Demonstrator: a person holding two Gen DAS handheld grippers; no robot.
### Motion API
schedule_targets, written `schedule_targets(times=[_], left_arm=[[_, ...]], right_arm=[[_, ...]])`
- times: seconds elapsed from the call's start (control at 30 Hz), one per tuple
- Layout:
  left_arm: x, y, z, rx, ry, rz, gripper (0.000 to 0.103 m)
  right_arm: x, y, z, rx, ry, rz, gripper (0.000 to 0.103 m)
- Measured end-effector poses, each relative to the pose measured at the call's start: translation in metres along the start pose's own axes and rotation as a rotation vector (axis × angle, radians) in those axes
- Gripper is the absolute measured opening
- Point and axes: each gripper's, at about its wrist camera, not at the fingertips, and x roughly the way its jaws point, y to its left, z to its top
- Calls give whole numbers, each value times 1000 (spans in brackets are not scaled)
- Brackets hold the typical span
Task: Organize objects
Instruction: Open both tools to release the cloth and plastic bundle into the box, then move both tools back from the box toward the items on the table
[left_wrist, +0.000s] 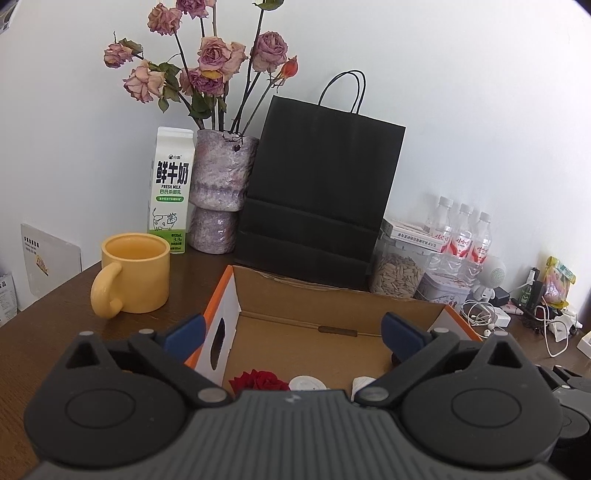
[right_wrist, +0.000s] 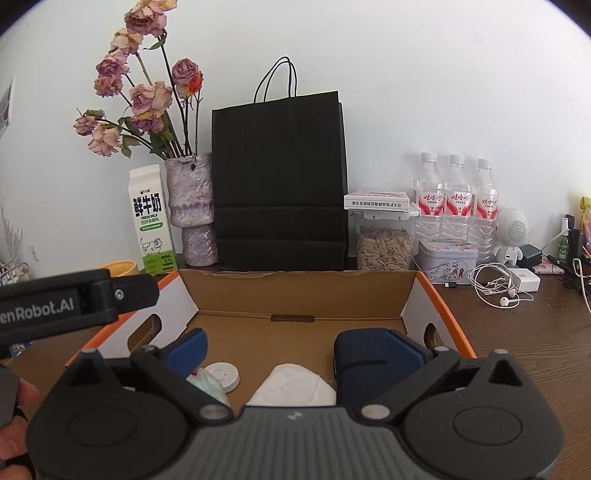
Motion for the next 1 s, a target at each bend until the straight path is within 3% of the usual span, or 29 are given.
schedule_targets(times=[0.57,1.0], left_arm=[[-46,-3,-3,-8,-57,-14,103],[-85,6,-20,-10,-6,-8,103]], right_arm=[[-47,8,-2,-43,-88,11,102],[-89,7,-25,-75,-74,10,102]])
